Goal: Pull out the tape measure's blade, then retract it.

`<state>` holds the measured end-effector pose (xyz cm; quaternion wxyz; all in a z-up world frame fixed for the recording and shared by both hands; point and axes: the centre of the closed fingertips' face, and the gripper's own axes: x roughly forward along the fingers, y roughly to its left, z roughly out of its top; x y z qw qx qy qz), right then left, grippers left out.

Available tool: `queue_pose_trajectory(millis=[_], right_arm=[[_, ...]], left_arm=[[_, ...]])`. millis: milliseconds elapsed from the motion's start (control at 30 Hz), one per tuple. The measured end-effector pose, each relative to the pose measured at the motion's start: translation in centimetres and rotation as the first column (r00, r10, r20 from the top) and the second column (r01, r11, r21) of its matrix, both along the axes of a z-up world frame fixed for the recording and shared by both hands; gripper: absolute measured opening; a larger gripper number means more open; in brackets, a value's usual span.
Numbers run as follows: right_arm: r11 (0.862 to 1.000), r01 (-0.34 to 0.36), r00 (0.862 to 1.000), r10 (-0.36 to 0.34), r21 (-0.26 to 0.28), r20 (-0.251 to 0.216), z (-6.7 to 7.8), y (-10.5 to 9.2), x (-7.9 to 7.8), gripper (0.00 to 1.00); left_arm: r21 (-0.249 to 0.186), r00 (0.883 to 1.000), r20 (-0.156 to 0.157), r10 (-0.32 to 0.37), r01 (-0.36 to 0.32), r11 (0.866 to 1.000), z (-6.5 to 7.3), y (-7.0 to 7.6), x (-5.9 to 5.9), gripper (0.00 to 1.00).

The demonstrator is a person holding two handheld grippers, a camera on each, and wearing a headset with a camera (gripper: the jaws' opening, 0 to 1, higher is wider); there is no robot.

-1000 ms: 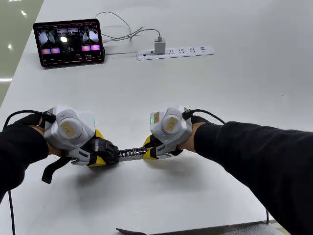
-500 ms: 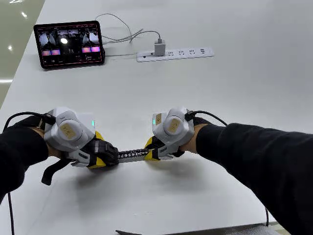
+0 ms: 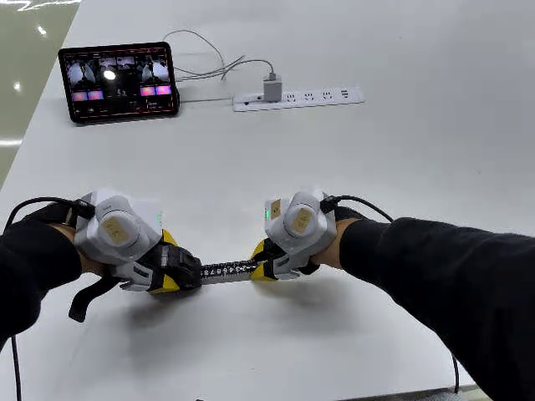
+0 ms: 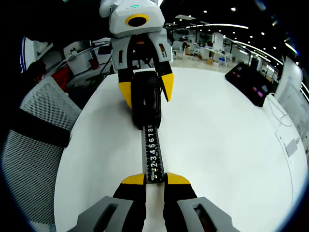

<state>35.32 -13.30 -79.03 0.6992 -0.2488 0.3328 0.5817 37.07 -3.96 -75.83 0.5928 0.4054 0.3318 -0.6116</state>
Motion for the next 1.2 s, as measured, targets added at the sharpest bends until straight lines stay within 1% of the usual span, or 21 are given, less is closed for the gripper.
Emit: queue_pose_trajectory(millis=[467,1200], right_arm=[[1.0,0.009,1.0,-0.009,0.008,-0.001,0.0,-0.7,-0.3,0.08],[1.0,0.013,1.0,-0.013,-0.003,-0.004,0.0,-2.4,-0.2,0.08]], left_arm=[[0.0,1.0,0.002,-0.004,0.004,1.0,-0.1,0.0,0.2,0.31],[0.002,1.0,-0.003,0.003,-0.003,1.0,0.0,-0.1,0.1,0.31]])
